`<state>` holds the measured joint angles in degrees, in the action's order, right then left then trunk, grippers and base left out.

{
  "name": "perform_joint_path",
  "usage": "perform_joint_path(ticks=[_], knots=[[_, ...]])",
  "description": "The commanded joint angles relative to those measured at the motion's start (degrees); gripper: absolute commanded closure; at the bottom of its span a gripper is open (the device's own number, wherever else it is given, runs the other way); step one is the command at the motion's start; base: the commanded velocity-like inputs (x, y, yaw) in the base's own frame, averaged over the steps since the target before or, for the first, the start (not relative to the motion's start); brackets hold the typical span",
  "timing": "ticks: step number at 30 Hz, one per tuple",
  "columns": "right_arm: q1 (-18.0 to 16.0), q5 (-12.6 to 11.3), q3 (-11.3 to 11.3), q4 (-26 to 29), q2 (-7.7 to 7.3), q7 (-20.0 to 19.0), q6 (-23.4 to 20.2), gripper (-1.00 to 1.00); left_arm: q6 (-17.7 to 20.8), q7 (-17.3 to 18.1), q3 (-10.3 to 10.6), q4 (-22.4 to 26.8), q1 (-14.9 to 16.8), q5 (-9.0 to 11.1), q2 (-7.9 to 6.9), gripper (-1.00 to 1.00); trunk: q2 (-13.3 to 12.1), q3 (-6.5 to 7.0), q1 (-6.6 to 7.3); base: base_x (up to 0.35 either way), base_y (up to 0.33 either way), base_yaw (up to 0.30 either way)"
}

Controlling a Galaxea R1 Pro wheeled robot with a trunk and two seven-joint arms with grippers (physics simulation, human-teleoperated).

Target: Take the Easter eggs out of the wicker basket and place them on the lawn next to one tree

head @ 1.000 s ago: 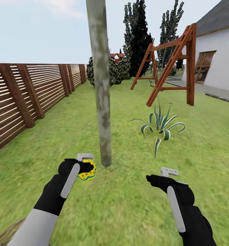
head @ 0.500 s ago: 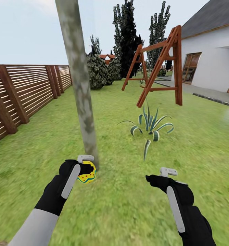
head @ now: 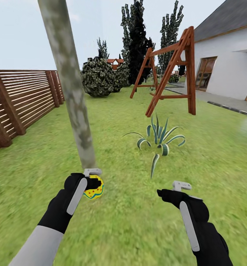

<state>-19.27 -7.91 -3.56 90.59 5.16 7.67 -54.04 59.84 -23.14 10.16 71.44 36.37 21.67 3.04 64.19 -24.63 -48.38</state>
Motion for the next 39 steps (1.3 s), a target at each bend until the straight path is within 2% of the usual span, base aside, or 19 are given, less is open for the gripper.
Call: perform_joint_path(ticks=[1,6,17,22,29,39], knots=[[-0.05,-0.61,-0.05,0.04,0.04,0.51,-0.19,-1.0,0.16,-0.59,0.05,0.03,0.07,0.56,0.05,1.0,0.04,-0.07,-0.03,0.174,-0.27,0.0],[-0.05,-0.61,-0.05,0.06,0.03,0.51,-0.19,-1.0,0.16,-0.59,0.04,0.02,0.1,0.56,0.12,1.0,0.04,-0.07,-0.03,0.054,-0.301,0.054],[-0.06,-0.61,-0.09,0.06,0.03,0.51,-0.19,-1.0,0.16,-0.3,0.07,0.29,0.1,0.85,0.25,1.0,0.04,-0.07,-0.03,-0.002,-0.314,0.273],[-0.05,-0.61,-0.13,0.1,0.03,0.51,-0.19,-1.0,0.16,-0.45,2.1,0.34,0.06,0.86,0.46,1.0,0.04,-0.07,-0.03,-0.074,-0.14,0.094],[-0.04,-0.61,-0.13,0.08,0.03,0.51,-0.19,-1.0,0.16,-0.17,2.56,0.43,0.02,0.93,0.55,1.0,0.04,-0.07,-0.03,-0.01,-0.015,0.009],[-0.05,-0.61,-0.13,0.08,0.03,0.51,-0.22,-1.0,0.16,-0.46,2.66,-0.48,0.08,0.9,0.68,1.0,4.05,-1.86,-2.22,0.0,0.0,0.0]])
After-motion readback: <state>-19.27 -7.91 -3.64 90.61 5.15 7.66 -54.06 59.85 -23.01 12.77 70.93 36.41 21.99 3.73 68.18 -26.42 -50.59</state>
